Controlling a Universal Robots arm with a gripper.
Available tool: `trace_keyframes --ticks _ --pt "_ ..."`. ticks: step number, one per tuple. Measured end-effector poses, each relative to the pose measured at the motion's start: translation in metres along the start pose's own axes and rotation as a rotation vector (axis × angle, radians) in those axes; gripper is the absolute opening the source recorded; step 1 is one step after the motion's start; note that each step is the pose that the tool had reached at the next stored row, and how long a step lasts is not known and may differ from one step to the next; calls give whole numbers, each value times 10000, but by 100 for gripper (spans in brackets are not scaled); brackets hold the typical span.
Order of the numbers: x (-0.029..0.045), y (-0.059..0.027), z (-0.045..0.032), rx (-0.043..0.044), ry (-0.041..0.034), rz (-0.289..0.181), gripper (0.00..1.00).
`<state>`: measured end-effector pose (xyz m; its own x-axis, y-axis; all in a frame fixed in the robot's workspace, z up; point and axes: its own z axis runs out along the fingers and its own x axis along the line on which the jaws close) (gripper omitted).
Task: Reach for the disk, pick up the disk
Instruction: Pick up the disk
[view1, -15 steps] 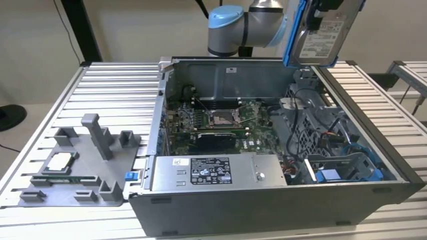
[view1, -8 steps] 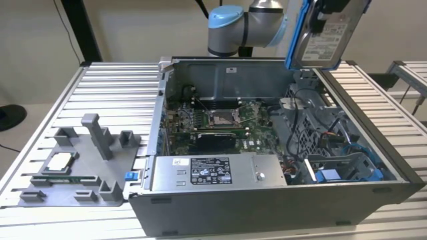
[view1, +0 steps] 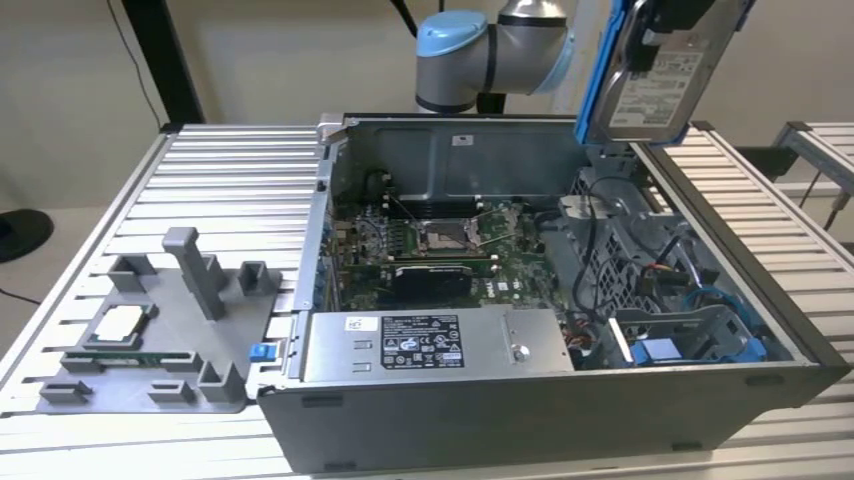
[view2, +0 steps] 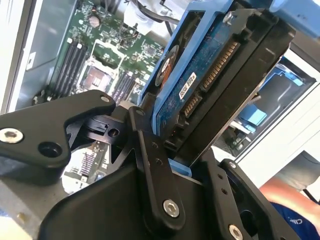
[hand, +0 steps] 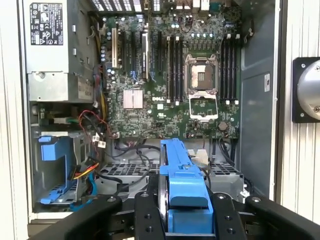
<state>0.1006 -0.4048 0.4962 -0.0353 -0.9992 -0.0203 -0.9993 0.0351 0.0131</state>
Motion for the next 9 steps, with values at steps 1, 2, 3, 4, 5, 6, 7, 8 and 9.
trace_keyframes --ticks 1,2,3,4,5,6,7,8,9 --pt "14 -2 0 0 0 -1 0" --pt "28 -3 -1 0 1 0 0" --pt "41 -5 -1 0 0 0 0" --pt "55 -6 -1 0 1 0 0" --pt "68 -7 -1 0 0 0 0" --pt "80 -9 -2 0 0 0 0" --pt "93 -9 -2 0 0 0 0" --pt "106 -11 -2 0 0 0 0" --pt "118 -11 -3 0 0 0 0"
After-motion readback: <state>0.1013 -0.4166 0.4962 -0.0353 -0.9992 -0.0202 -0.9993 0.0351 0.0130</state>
